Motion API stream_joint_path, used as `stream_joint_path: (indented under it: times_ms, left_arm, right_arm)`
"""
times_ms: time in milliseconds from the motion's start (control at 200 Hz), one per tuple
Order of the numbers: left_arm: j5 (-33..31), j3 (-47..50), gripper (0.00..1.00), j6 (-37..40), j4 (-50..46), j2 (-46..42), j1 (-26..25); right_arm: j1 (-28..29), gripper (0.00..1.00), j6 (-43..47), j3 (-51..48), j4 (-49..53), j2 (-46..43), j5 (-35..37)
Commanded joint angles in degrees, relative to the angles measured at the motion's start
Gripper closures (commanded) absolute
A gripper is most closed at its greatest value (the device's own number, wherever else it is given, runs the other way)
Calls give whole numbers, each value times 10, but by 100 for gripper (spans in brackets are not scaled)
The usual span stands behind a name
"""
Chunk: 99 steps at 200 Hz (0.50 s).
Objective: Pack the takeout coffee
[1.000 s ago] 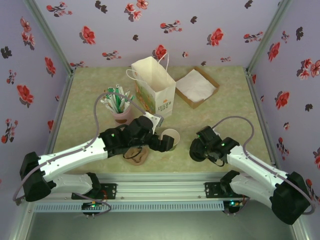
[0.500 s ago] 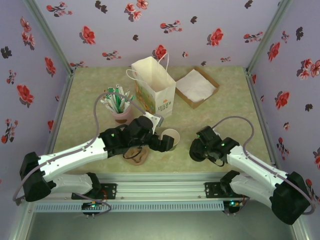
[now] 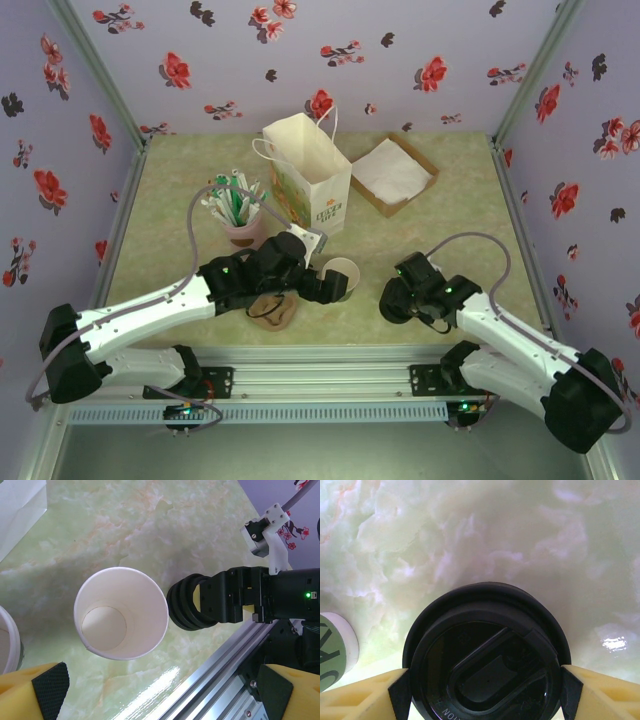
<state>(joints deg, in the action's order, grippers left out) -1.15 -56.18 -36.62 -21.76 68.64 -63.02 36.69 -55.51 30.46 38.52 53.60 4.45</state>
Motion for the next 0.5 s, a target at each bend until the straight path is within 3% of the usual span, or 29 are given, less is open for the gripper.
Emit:
stream_joint_path:
  times_ms: [0,490]
  left_arm:
    - [-14,4,1,13,-7,-10,-4]
    - [-45,14,1,14,3,-41,-4]
  right_arm:
    - [-6,25,10,18,23,-11,6]
    - [-7,25,53,94,104,-46,21]
